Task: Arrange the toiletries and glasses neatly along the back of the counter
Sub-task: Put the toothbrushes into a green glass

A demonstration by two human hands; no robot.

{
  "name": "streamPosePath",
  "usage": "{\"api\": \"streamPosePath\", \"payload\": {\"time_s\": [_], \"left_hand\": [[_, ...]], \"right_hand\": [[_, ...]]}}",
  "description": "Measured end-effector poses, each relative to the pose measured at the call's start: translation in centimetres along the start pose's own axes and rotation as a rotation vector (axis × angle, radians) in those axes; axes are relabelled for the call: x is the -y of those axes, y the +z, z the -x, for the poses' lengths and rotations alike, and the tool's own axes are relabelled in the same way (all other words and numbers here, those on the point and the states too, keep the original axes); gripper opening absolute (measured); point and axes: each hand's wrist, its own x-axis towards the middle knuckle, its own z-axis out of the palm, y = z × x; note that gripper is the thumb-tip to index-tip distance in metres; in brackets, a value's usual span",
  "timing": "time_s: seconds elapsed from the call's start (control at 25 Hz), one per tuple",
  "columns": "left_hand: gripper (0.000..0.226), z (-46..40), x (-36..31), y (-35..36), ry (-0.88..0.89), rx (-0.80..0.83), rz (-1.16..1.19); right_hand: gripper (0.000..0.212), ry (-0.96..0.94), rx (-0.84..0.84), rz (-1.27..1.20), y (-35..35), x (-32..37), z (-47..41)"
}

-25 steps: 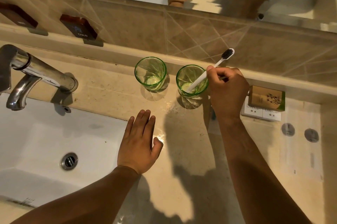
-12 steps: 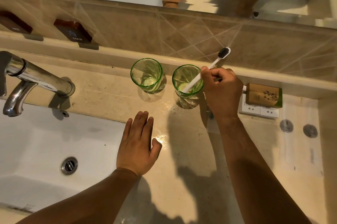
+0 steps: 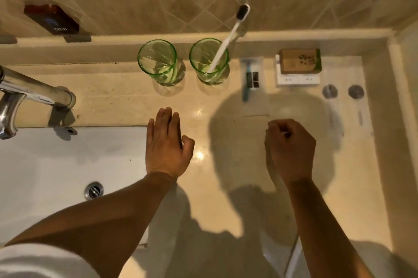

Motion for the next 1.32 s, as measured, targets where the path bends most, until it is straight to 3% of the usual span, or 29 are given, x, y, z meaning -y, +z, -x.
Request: {"api": "streamPosePath", "payload": {"time_s": [0.32, 0.6, 0.96, 1.32], "left_hand": [[0.060, 0.3, 0.1, 0.1, 0.029, -0.025, 0.026], [0.058, 0.7, 0.0, -0.2, 0.033, -0.065, 0.084], [0.060, 0.4, 0.4, 0.0, 0.029, -0.049, 0.057], [0.066, -0.1, 0.5, -0.6, 0.012, 0.059, -0.021]], "right_hand": [[0.009, 0.253, -0.242, 0.184, -7.2, -8.3, 13.2], [0.027, 0.417, -0.211, 0.279, -7.0, -10.6, 17.1], [0.010, 0.316, -0.081, 0.232, -4.1, -7.4, 14.2], [0.006, -0.006, 0.107, -0.102, 4.9, 8.2, 4.5]]}}
